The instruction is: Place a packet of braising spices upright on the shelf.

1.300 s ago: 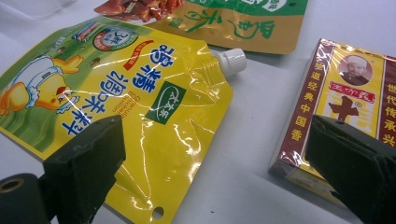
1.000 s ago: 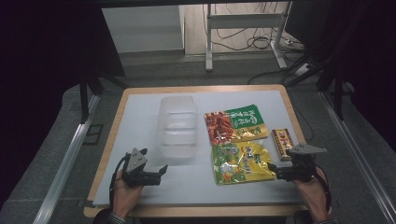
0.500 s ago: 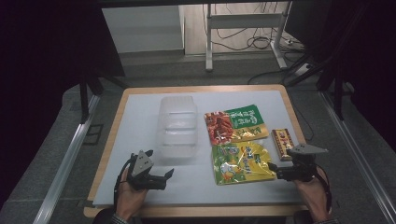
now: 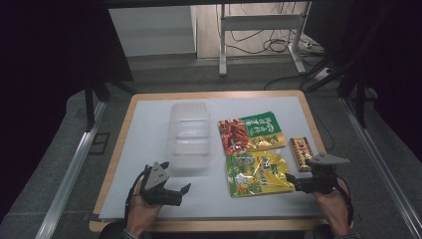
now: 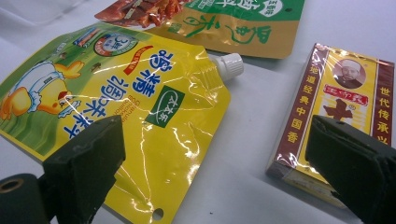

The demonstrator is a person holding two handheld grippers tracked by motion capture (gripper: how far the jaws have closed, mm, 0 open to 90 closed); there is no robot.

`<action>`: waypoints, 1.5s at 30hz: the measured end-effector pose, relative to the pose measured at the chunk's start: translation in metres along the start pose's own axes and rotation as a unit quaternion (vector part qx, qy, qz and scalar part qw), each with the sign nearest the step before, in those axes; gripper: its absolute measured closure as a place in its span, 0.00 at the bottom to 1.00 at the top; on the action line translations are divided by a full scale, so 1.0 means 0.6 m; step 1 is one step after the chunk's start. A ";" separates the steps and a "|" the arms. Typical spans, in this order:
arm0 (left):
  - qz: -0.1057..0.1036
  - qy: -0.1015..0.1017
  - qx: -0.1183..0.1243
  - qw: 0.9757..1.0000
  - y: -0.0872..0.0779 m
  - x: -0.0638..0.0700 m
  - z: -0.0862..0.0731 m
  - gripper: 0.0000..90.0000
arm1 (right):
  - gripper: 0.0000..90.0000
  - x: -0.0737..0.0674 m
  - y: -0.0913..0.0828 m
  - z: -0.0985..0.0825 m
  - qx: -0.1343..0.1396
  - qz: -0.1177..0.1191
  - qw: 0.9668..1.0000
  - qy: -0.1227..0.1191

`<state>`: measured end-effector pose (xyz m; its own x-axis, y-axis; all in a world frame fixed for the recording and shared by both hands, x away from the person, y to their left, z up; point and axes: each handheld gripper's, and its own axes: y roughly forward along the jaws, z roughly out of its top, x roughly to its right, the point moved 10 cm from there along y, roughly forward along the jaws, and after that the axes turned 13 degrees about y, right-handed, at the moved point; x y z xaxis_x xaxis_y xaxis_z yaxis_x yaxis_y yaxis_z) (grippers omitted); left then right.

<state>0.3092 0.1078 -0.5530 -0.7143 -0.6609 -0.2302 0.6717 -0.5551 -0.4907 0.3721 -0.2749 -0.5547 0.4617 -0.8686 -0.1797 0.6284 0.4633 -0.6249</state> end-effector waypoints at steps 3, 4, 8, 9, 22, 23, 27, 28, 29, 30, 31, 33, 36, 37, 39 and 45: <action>-0.014 -0.006 0.009 1.000 0.000 0.006 0.006 0.00 | 0.06 0.000 -0.001 0.001 0.001 0.000 1.000 0.000; -0.015 -0.006 0.009 1.000 0.000 0.007 0.007 0.00 | 0.06 0.000 -0.001 0.001 0.001 0.000 1.000 0.001; -0.013 0.002 0.005 1.000 0.000 0.010 0.009 0.02 | 0.06 0.000 -0.001 0.001 0.003 0.001 1.000 0.000; -0.016 0.001 0.004 1.000 0.001 0.014 0.010 0.03 | 0.06 0.000 -0.001 0.001 0.003 0.001 1.000 0.000; -0.044 0.011 0.004 0.999 0.018 0.034 0.020 0.12 | 0.06 -0.001 0.001 0.002 0.003 0.002 1.000 -0.003; -0.046 0.012 0.005 0.999 0.019 0.035 0.021 0.13 | 0.06 -0.001 0.001 0.002 0.003 0.001 1.000 -0.003; -0.053 0.012 0.011 0.998 0.025 0.040 0.028 0.15 | 0.06 -0.001 0.001 0.002 0.003 0.000 1.000 -0.004; -0.056 0.012 0.013 0.998 0.026 0.041 0.029 0.15 | 0.06 -0.001 0.001 0.002 0.003 0.000 1.000 -0.004; -0.058 0.011 0.013 0.998 0.028 0.042 0.031 0.16 | 0.06 -0.001 0.001 0.002 0.002 0.000 1.000 -0.004; -0.060 0.013 0.014 0.998 0.030 0.043 0.032 0.16 | 0.06 -0.001 0.001 0.002 0.002 0.000 1.000 -0.004; -0.060 0.013 0.014 0.998 0.030 0.043 0.032 0.16 | 0.06 -0.001 0.001 0.002 0.002 0.000 1.000 -0.004; -0.063 0.014 0.017 0.998 0.034 0.045 0.036 0.18 | 0.06 -0.001 0.001 0.002 0.004 0.000 1.000 -0.004; -0.068 0.016 0.023 0.997 0.040 0.048 0.046 0.22 | 0.06 -0.001 0.001 0.003 0.005 0.000 1.000 -0.004; -0.069 0.017 0.024 0.997 0.042 0.049 0.048 0.22 | 0.06 0.000 0.001 0.003 0.006 -0.001 1.000 -0.004; -0.074 0.014 0.024 0.997 0.050 0.053 0.054 0.25 | 0.06 0.000 0.000 0.004 0.008 -0.002 1.000 -0.004; -0.087 0.017 0.023 0.996 0.069 0.063 0.065 0.32 | 0.06 0.002 -0.002 0.007 0.014 -0.004 1.000 -0.004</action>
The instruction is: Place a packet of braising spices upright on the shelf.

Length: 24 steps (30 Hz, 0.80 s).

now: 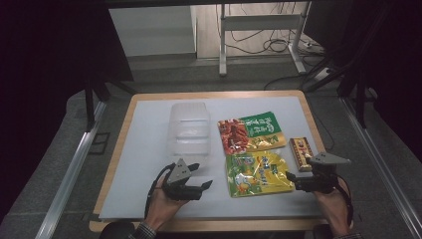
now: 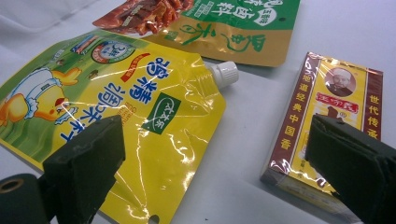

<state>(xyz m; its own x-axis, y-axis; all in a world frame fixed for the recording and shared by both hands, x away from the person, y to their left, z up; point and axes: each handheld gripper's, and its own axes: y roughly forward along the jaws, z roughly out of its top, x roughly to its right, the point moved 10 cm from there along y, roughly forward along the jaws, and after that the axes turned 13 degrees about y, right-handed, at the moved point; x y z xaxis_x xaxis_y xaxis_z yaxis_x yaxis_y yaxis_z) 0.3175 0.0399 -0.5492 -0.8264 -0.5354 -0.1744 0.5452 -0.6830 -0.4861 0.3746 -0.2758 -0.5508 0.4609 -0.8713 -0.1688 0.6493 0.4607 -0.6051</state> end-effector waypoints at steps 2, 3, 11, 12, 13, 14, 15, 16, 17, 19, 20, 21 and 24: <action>-0.004 0.001 -0.001 1.000 0.004 0.001 0.002 0.34 | 0.06 0.000 0.000 0.000 0.000 0.000 1.000 0.000; -0.012 -0.001 -0.001 1.000 0.011 0.004 0.006 0.35 | 0.06 0.000 0.000 0.000 0.001 0.000 1.000 0.000; -0.029 -0.001 -0.002 1.000 0.044 0.016 0.024 0.49 | 0.06 0.001 0.000 0.000 -0.001 -0.001 1.000 -0.001; -0.029 -0.001 -0.002 1.000 0.044 0.016 0.024 0.51 | 0.06 0.001 0.000 0.000 -0.001 -0.001 1.000 -0.001; -0.032 0.002 -0.005 0.999 0.054 0.020 0.028 0.53 | 0.06 0.001 0.000 0.000 -0.001 -0.002 1.000 -0.001; -0.032 0.002 -0.005 0.999 0.054 0.020 0.028 0.56 | 0.06 0.001 0.000 0.000 -0.001 -0.002 1.000 -0.001; -0.034 0.007 -0.007 0.999 0.064 0.024 0.031 0.59 | 0.06 0.001 0.000 0.000 0.000 0.000 1.000 -0.001; -0.034 0.007 -0.007 0.999 0.064 0.024 0.031 0.62 | 0.06 0.001 0.000 0.000 0.000 0.000 1.000 -0.001; -0.036 0.012 -0.011 0.999 0.074 0.027 0.033 0.64 | 0.06 0.001 0.000 0.000 0.000 0.000 1.000 -0.001; -0.038 0.013 -0.016 0.999 0.085 0.030 0.033 0.70 | 0.06 0.001 0.000 0.000 0.000 0.001 1.000 0.000; -0.038 0.013 -0.016 0.999 0.085 0.030 0.033 0.73 | 0.06 0.001 0.000 0.000 0.000 0.001 1.000 0.000; -0.037 0.015 -0.019 0.999 0.090 0.030 0.033 0.73 | 0.06 0.001 0.000 0.000 0.000 0.001 1.000 -0.001; -0.039 0.017 -0.030 0.999 0.108 0.034 0.029 0.84 | 0.06 0.002 0.000 0.000 -0.001 0.000 1.000 -0.001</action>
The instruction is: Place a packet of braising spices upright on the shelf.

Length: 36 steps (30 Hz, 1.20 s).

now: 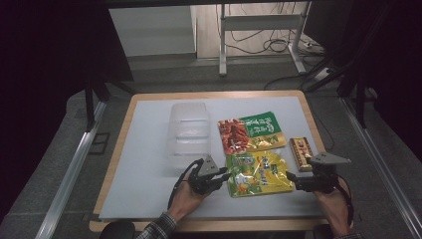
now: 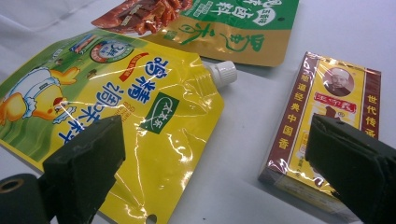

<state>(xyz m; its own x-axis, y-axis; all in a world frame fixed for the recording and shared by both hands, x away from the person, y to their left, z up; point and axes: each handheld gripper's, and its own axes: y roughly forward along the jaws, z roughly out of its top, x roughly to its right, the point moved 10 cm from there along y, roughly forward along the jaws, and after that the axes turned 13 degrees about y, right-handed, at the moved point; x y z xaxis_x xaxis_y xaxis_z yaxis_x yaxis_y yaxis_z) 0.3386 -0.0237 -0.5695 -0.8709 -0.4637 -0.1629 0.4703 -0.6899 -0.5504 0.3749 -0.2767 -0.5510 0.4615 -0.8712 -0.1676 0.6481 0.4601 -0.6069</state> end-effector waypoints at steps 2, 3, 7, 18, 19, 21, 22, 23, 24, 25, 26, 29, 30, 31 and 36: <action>0.000 -0.001 -0.003 1.000 0.004 0.000 -0.001 0.89 | 0.06 0.000 0.000 0.000 0.000 0.000 1.000 0.000; -0.003 -0.001 -0.006 1.000 0.012 0.001 -0.002 0.91 | 0.06 0.000 0.000 0.000 0.000 0.000 1.000 -0.001; -0.014 0.003 -0.016 1.000 0.027 0.002 -0.007 0.97 | 0.06 -0.001 0.000 -0.001 -0.003 0.001 1.000 -0.001; -0.022 0.012 -0.041 0.999 0.051 0.000 -0.020 0.99 | 0.06 -0.004 0.005 -0.007 -0.017 0.008 1.000 -0.001; -0.018 0.019 -0.055 0.998 0.054 0.000 -0.025 1.00 | 0.06 -0.005 0.005 -0.007 -0.017 0.008 1.000 -0.002; -0.005 0.038 -0.062 0.997 0.057 0.000 -0.034 1.00 | 0.06 -0.005 0.006 -0.007 -0.018 0.009 1.000 -0.003; -0.005 0.038 -0.062 0.997 0.057 0.000 -0.034 1.00 | 0.06 -0.005 0.006 -0.007 -0.018 0.009 1.000 -0.003; -0.010 0.025 -0.060 0.998 0.058 -0.001 -0.035 1.00 | 0.06 -0.007 0.006 -0.008 -0.019 0.011 1.000 -0.004; -0.012 0.028 -0.063 0.998 0.057 -0.002 -0.037 1.00 | 0.06 -0.008 0.007 -0.008 -0.019 0.012 1.000 -0.004; -0.011 0.027 -0.063 0.998 0.057 -0.001 -0.037 1.00 | 0.06 -0.009 0.007 -0.008 -0.019 0.013 1.000 -0.005; -0.009 0.025 -0.062 0.998 0.058 0.000 -0.036 1.00 | 0.06 -0.010 0.008 -0.009 -0.020 0.014 1.000 -0.006; -0.008 0.024 -0.063 0.998 0.058 0.000 -0.037 1.00 | 0.06 -0.012 0.008 -0.010 -0.023 0.017 1.000 -0.004; -0.009 0.025 -0.064 0.998 0.058 -0.001 -0.038 1.00 | 0.06 -0.013 0.010 -0.011 -0.026 0.022 0.999 -0.004; -0.010 0.026 -0.065 0.998 0.058 -0.001 -0.038 1.00 | 0.06 -0.015 0.010 -0.012 -0.028 0.024 0.999 -0.003; -0.008 0.028 -0.066 0.997 0.058 0.000 -0.038 1.00 | 0.06 -0.023 0.017 -0.020 -0.044 0.038 0.998 -0.005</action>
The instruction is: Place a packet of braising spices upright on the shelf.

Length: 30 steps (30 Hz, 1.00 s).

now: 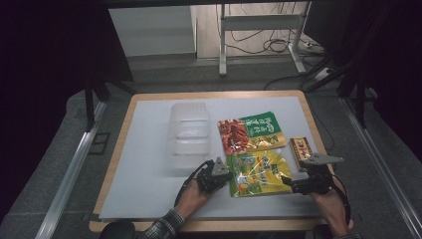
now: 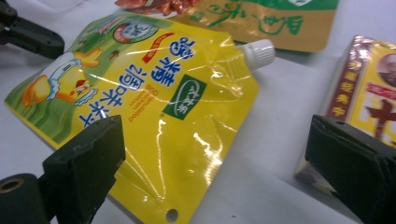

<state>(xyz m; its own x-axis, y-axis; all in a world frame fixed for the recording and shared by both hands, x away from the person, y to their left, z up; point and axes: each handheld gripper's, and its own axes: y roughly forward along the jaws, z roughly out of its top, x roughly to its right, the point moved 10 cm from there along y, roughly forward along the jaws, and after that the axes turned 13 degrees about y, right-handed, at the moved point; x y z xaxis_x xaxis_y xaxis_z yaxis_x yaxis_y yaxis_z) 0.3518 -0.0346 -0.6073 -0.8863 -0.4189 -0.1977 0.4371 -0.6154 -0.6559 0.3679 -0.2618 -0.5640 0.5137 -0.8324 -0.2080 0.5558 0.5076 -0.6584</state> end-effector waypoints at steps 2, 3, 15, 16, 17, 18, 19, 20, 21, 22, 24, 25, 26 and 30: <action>-0.001 -0.001 0.000 1.000 0.000 0.000 0.000 1.00 | 0.06 -0.004 0.005 -0.004 -0.010 0.005 1.000 -0.003; -0.001 -0.001 0.000 1.000 0.000 0.000 0.000 1.00 | 0.06 -0.005 0.008 -0.006 -0.014 0.008 1.000 -0.002; -0.003 -0.004 -0.004 1.000 0.000 -0.001 -0.003 1.00 | 0.06 -0.015 0.033 -0.025 -0.057 0.026 0.998 0.006; -0.003 -0.004 -0.004 1.000 0.000 -0.001 -0.003 1.00 | 0.06 -0.015 0.035 -0.026 -0.059 0.027 0.998 0.007; -0.003 -0.004 -0.004 1.000 0.000 -0.001 -0.003 1.00 | 0.06 -0.015 0.037 -0.027 -0.062 0.027 0.998 0.009; -0.003 -0.003 -0.004 1.000 0.000 -0.001 -0.003 1.00 | 0.06 -0.015 0.039 -0.028 -0.064 0.028 0.997 0.010; -0.003 -0.004 -0.004 1.000 0.000 -0.001 -0.003 1.00 | 0.06 -0.015 0.041 -0.029 -0.066 0.030 0.997 0.012; -0.003 -0.004 -0.004 1.000 0.000 -0.001 -0.003 1.00 | 0.06 -0.016 0.043 -0.030 -0.070 0.034 0.997 0.015; -0.003 -0.004 -0.004 1.000 0.000 -0.001 -0.004 1.00 | 0.06 -0.016 0.045 -0.030 -0.071 0.036 0.997 0.017; -0.003 -0.004 -0.004 1.000 0.000 -0.001 -0.004 1.00 | 0.06 -0.017 0.047 -0.031 -0.074 0.038 0.996 0.018; -0.003 -0.005 -0.004 1.000 0.000 -0.001 -0.004 1.00 | 0.06 -0.020 0.049 -0.029 -0.073 0.044 0.996 0.019; -0.003 -0.004 -0.004 1.000 0.000 -0.001 -0.004 1.00 | 0.06 -0.021 0.050 -0.028 -0.074 0.047 0.996 0.024; -0.003 -0.004 -0.004 1.000 0.000 -0.001 -0.004 1.00 | 0.06 -0.023 0.052 -0.027 -0.073 0.050 0.996 0.024; -0.005 -0.009 -0.001 1.000 0.000 -0.001 -0.003 1.00 | 0.06 -0.028 0.057 -0.022 -0.071 0.066 0.995 0.031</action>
<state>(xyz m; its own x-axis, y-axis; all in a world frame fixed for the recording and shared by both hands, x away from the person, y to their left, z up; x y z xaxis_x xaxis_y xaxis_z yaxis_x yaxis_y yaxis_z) 0.3520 -0.0333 -0.6085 -0.8876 -0.4250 -0.1777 0.4279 -0.6180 -0.6595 0.3695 -0.2332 -0.5927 0.5325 -0.7749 -0.3405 0.3866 0.5806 -0.7166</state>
